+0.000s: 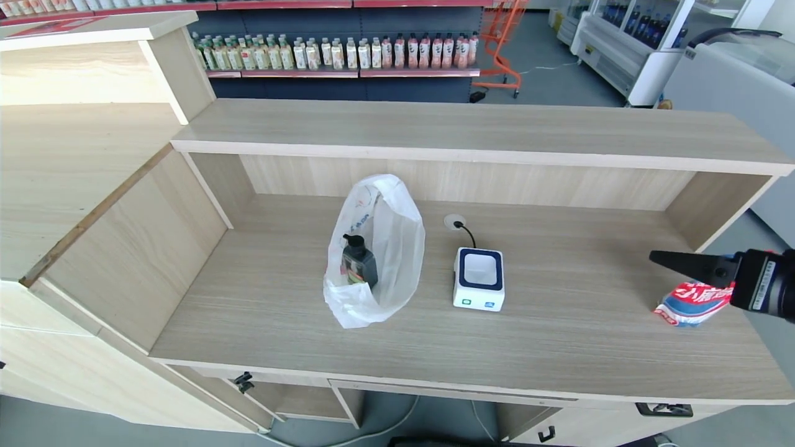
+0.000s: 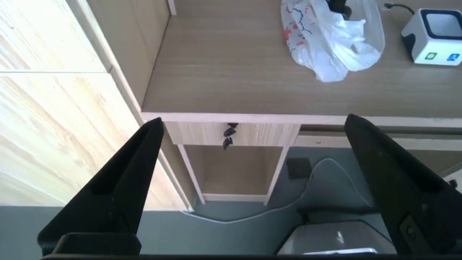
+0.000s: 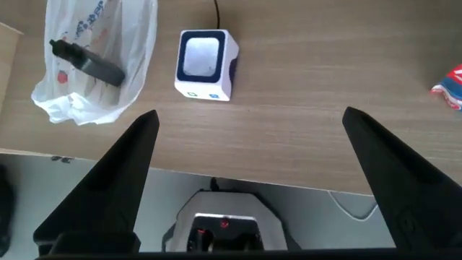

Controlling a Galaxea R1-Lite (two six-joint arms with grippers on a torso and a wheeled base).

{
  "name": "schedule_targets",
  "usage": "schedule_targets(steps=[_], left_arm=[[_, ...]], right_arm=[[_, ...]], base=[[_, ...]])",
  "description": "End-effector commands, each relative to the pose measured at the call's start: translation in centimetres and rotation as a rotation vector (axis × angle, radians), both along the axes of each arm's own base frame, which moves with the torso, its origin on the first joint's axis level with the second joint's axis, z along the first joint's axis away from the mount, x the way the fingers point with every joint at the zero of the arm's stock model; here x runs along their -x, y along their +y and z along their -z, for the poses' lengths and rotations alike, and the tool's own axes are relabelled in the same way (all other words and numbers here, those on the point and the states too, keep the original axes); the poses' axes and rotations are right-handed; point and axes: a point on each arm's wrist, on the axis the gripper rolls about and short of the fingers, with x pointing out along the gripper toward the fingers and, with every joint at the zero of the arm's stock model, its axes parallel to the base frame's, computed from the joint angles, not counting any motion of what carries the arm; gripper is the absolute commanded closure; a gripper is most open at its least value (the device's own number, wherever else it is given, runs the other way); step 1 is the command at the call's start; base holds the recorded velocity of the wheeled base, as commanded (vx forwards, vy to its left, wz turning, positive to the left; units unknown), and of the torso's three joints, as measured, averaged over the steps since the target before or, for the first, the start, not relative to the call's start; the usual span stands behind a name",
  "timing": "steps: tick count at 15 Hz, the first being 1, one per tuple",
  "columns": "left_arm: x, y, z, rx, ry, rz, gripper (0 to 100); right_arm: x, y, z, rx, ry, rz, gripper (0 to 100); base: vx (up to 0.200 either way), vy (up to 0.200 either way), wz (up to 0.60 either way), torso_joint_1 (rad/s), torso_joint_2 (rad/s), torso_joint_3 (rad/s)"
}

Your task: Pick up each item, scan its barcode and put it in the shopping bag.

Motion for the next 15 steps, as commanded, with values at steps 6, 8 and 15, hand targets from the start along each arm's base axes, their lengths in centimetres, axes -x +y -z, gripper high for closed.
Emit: schedule_targets(steps=[6, 8, 15], left_arm=[[0.0, 0.0, 0.0, 0.000, 0.002, 0.001, 0], [0.0, 0.0, 0.0, 0.000, 0.002, 0.001, 0], [0.0, 0.0, 0.0, 0.000, 0.002, 0.001, 0]], right_arm=[[-6.0, -1.3, -2.6, -0.310, 0.153, 0.341, 0], [-7.9, -2.4, -1.8, -0.340, 0.191, 0.442, 0], [-10.7, -3.7, 1.2, -0.426, 0.283, 0.607, 0]], base=[[0.000, -0.200, 0.00, 0.002, 0.00, 0.002], [0.000, -0.200, 0.00, 0.005, 0.00, 0.002], [0.000, -0.200, 0.00, 0.003, 0.00, 0.004]])
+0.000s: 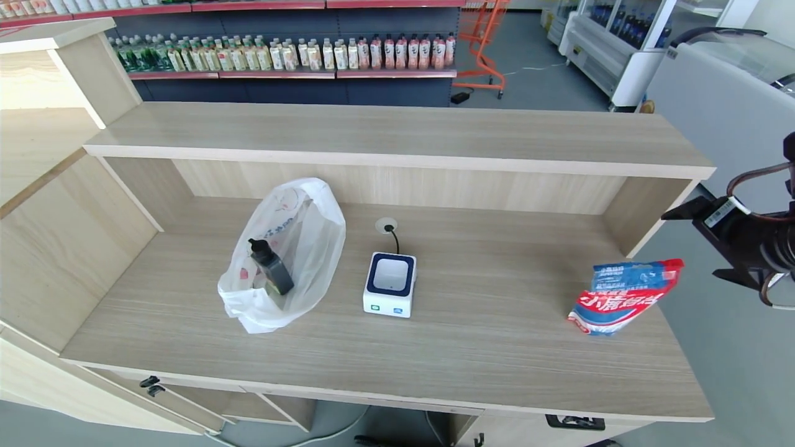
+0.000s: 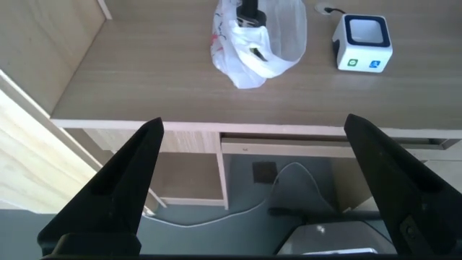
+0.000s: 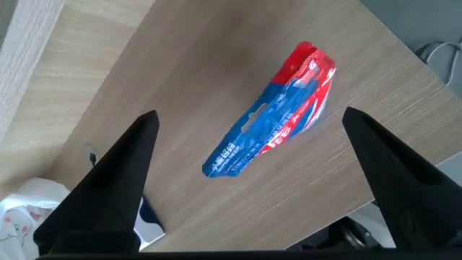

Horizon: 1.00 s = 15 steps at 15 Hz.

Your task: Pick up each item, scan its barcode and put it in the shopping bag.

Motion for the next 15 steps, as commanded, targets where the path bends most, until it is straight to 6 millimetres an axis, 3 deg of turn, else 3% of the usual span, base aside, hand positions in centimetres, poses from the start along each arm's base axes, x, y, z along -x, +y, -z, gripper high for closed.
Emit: schedule_targets(steps=[1, 5, 9, 13, 14, 15], left_arm=[[0.0, 0.0, 0.0, 0.001, 0.002, 0.001, 0], [0.0, 0.0, 0.0, 0.001, 0.002, 0.001, 0], [0.0, 0.0, 0.0, 0.001, 0.002, -0.001, 0], [0.0, 0.0, 0.0, 0.001, 0.002, 0.001, 0], [0.0, 0.0, 0.0, 0.001, 0.002, 0.001, 0], [0.0, 0.0, 0.0, 0.001, 0.002, -0.001, 0]], right_arm=[[-0.8, 0.0, 1.4, -0.017, 0.064, 0.009, 0], [-2.9, 1.0, 3.3, -0.097, 0.145, 0.030, 0], [-5.6, 3.6, 4.2, -0.116, 0.151, 0.034, 0], [-8.0, 3.9, 7.4, -0.136, 0.242, 0.064, 0], [-8.0, 3.9, 7.4, -0.136, 0.242, 0.064, 0], [-9.0, 4.8, 9.2, -0.124, 0.287, 0.048, 0]], base=[[0.000, 0.000, 0.00, 0.000, 0.00, 0.000], [0.000, 0.000, 0.00, 0.000, 0.00, 0.000], [0.000, 0.000, 0.00, 0.000, 0.00, 0.000], [0.000, 0.000, 0.00, 0.000, 0.00, 0.000], [0.000, 0.000, 0.00, 0.000, 0.00, 0.000], [0.000, 0.000, 0.00, 0.000, 0.00, 0.000]])
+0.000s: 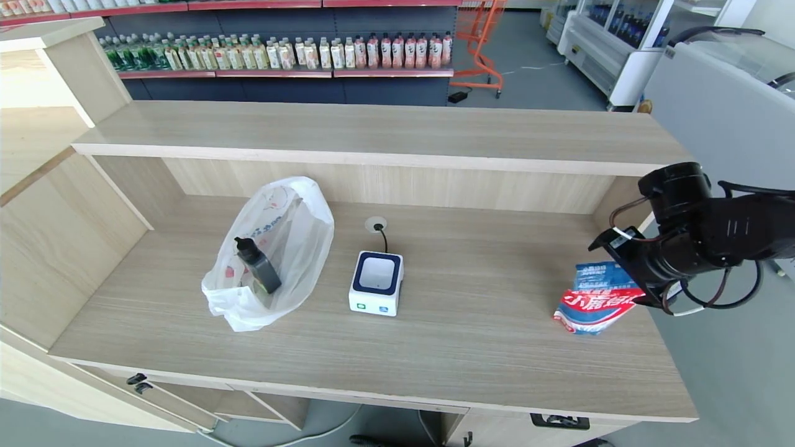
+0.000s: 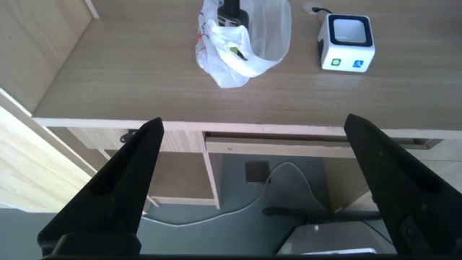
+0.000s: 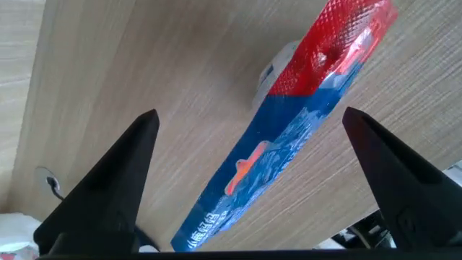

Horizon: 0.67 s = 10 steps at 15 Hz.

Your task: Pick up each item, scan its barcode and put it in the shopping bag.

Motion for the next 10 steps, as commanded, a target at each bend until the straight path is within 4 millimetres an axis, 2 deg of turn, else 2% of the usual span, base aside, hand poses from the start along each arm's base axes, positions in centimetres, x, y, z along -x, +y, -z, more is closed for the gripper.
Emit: schedule_targets(steps=[1, 7, 9, 10], left_arm=[[0.0, 0.0, 0.0, 0.000, 0.002, 0.001, 0], [0.0, 0.0, 0.0, 0.000, 0.002, 0.001, 0], [0.0, 0.0, 0.0, 0.000, 0.002, 0.001, 0], [0.0, 0.0, 0.0, 0.000, 0.002, 0.000, 0]], right_arm=[[-2.5, 1.1, 3.5, 0.021, 0.077, -0.015, 0], [-3.9, 3.6, 7.9, 0.126, 0.176, -0.015, 0], [-4.2, 3.8, 7.7, 0.146, 0.147, -0.012, 0], [-4.2, 4.0, 7.7, 0.174, 0.148, -0.042, 100]], base=[[0.000, 0.000, 0.00, 0.000, 0.00, 0.000], [0.000, 0.000, 0.00, 0.000, 0.00, 0.000], [0.000, 0.000, 0.00, 0.000, 0.00, 0.000], [0.000, 0.000, 0.00, 0.000, 0.00, 0.000]])
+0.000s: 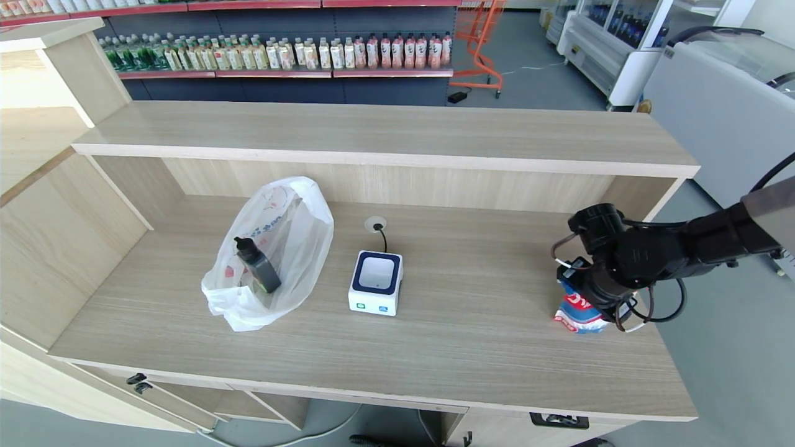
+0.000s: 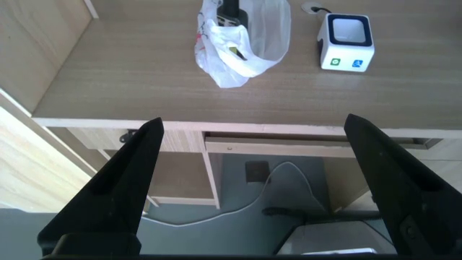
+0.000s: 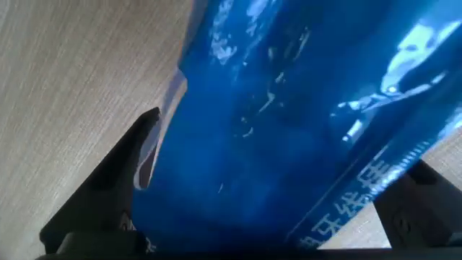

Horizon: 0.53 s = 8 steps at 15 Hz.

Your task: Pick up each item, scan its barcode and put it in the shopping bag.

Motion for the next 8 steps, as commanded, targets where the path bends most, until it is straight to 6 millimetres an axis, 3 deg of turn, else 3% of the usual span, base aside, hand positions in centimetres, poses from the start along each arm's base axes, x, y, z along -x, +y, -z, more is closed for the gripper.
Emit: schedule_targets(steps=[1, 5, 7, 8], left_arm=[[0.0, 0.0, 0.0, 0.000, 0.001, -0.001, 0], [0.0, 0.0, 0.0, 0.000, 0.001, 0.001, 0], [0.0, 0.0, 0.0, 0.000, 0.001, 0.001, 0], [0.0, 0.0, 0.0, 0.000, 0.001, 0.001, 0]], right_arm=[[-0.1, 0.3, 0.6, 0.024, 0.020, -0.033, 100], [0.0, 0.2, 0.4, 0.135, 0.038, -0.083, 100], [0.1, 0.2, -0.8, 0.179, 0.000, -0.106, 100], [0.3, 0.4, -2.4, 0.204, -0.051, -0.143, 100]], base=[[0.000, 0.000, 0.00, 0.000, 0.00, 0.000], [0.000, 0.000, 0.00, 0.000, 0.00, 0.000], [0.000, 0.000, 0.00, 0.000, 0.00, 0.000], [0.000, 0.000, 0.00, 0.000, 0.00, 0.000]])
